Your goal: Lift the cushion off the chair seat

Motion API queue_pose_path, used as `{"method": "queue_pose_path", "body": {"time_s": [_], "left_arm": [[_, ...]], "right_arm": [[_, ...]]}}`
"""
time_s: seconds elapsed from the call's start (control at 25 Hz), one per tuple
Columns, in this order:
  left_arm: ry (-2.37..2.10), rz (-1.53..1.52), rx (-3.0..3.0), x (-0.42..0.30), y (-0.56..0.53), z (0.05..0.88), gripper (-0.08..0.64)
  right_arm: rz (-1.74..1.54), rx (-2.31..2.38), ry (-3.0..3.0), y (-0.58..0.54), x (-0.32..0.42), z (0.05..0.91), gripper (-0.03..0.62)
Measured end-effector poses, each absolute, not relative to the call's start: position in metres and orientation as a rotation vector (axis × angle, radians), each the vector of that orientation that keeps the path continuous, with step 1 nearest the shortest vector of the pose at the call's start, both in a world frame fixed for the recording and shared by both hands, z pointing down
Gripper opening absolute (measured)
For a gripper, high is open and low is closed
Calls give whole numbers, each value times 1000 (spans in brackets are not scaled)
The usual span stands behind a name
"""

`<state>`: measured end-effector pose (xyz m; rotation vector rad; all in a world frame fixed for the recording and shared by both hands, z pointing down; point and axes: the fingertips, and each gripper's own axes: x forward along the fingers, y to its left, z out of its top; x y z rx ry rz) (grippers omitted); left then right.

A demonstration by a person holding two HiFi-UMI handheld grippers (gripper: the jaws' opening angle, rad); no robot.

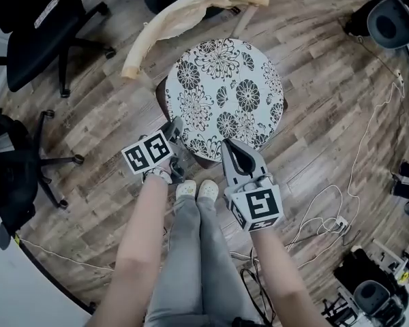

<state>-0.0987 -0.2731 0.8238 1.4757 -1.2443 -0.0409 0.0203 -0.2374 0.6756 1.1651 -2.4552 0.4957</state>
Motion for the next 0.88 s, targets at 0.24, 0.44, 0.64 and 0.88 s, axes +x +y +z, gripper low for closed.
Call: {"method": "queue_pose_path", "body": {"time_s": [0.24,0.44,0.64,0.88], "left_arm": [[-1233,-43,1542,-89,-273,799,11],[-1215,-89,1550,-80,-272,777,11],[-1197,-119,1574,-67,-271,755,11],[-1174,-118,1635,-52,-276,725,11]], "right_arm": [[494,1192,-2457,-232,30,662,23],[502,1223,-2450,-228,42,650,23],[505,1270,-2450,-228,54,634,24],[508,1312,-2457,-231,66,613,23]]}}
